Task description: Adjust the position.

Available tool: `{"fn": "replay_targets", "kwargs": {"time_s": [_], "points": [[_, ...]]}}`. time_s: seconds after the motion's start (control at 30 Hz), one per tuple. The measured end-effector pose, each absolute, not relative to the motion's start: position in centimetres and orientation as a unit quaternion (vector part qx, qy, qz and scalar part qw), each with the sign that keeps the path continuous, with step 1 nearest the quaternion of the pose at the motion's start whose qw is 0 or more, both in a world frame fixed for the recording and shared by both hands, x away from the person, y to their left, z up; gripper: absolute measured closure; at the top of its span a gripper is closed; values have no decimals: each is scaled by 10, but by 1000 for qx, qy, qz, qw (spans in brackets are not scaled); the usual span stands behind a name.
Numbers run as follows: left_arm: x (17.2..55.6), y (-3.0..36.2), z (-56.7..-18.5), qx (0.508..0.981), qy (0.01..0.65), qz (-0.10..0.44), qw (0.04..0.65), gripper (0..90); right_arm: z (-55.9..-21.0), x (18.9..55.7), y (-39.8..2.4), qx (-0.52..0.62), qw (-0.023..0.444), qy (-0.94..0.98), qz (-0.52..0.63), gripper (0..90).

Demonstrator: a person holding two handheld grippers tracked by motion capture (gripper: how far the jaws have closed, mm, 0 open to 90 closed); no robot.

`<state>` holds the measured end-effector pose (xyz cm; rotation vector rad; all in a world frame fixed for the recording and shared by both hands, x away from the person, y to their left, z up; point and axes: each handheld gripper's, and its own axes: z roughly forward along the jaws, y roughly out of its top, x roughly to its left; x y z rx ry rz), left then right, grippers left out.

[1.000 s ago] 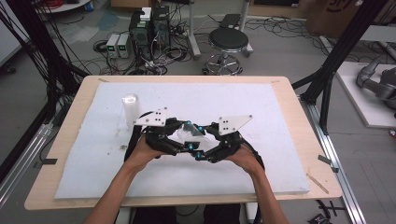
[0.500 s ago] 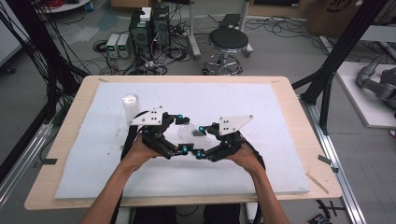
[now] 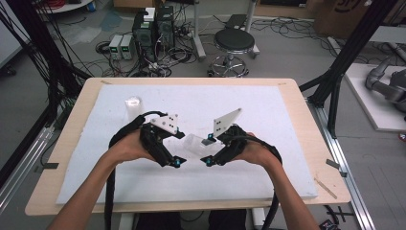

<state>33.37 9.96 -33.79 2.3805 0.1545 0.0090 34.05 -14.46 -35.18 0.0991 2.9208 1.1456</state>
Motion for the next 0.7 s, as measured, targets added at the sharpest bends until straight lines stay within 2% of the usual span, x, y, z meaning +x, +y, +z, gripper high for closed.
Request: {"fn": "replay_targets", "kwargs": {"time_s": [0.2,0.7], "points": [[339,94,-342,944,72,1,321,138,-345,340,-135,17,1,962,273,369],[341,71,-348,939,55,-7,338,170,-349,343,-130,11,-4,966,259,369]]}}
